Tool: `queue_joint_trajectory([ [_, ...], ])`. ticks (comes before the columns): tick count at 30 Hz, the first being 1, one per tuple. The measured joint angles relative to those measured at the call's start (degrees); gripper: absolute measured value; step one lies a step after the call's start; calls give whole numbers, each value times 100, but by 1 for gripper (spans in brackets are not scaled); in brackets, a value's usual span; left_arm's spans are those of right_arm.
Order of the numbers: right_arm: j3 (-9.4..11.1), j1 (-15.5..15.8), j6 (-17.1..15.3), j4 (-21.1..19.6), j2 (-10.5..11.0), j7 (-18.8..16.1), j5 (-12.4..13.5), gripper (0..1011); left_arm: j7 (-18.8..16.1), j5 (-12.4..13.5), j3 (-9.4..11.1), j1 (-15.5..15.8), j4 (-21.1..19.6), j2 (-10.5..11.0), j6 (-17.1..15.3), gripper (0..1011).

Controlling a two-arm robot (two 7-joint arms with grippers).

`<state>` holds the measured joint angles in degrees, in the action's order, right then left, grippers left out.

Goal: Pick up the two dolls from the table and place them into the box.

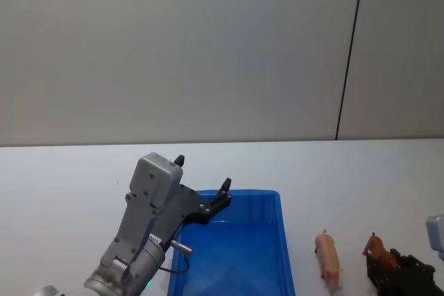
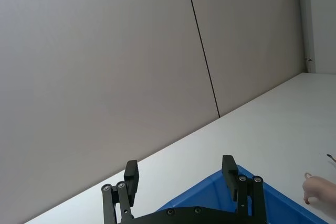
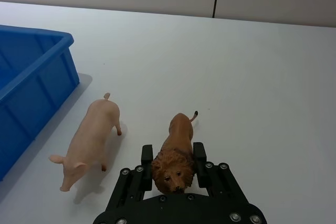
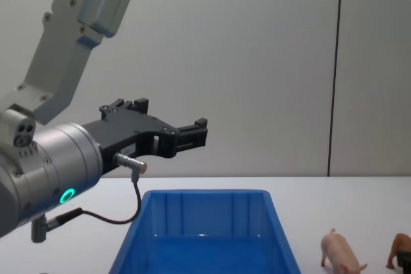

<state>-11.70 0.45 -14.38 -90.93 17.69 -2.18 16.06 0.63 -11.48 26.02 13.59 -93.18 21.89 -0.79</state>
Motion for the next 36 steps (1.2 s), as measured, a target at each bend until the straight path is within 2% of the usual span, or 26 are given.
queue_joint_trajectory([
  [2,-2,1,15,-15,-2,0,-39,430,0,0,0,0,0,0,0,1001],
  [15,-19,43,181,-484,22,-18,-325,430,0,0,0,0,0,0,0,1001],
  [25,-69,-93,406,-764,-19,-509,-430,430,0,0,0,0,0,0,0,1001],
  [36,-203,-431,538,-629,-218,-1260,-430,430,0,0,0,0,0,0,0,1001],
])
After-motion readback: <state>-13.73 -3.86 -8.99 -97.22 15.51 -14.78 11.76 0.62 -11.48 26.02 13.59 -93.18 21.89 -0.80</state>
